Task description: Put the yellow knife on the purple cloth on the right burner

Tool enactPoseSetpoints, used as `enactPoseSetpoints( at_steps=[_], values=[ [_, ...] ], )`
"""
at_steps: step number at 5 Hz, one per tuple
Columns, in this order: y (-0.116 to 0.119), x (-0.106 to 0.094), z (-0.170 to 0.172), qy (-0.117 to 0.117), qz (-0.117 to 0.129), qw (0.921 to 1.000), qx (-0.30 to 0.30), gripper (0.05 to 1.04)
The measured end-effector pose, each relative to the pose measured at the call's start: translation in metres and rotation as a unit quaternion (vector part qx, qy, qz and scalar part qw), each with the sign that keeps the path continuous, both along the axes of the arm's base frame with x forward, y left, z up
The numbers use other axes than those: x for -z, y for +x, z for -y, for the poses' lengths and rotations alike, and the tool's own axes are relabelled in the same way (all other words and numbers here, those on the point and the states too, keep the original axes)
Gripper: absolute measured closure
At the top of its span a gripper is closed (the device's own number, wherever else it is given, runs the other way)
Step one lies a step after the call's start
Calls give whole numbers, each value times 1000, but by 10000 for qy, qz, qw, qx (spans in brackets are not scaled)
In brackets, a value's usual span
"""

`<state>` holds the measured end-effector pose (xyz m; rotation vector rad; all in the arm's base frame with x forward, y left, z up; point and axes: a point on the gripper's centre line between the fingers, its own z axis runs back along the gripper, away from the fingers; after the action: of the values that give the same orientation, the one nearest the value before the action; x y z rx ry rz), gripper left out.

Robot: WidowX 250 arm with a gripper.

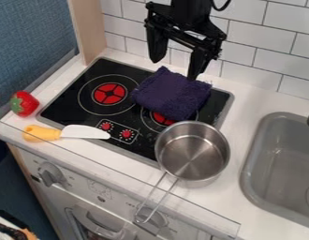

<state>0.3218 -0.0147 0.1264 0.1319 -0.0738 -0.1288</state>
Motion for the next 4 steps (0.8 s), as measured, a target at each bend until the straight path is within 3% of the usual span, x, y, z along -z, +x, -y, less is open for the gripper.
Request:
enactPoseSetpoints(
  at_steps=[1,2,3,4],
  values=[
    [-2,10,-1,37,-172,9998,49,85],
    [-15,25,-32,402,-796,9926,824,85],
    [-30,32,-72,411,-1040,9845,1349,85],
    [-41,42,-106,769,-1220,9571,2514,85]
  ],
)
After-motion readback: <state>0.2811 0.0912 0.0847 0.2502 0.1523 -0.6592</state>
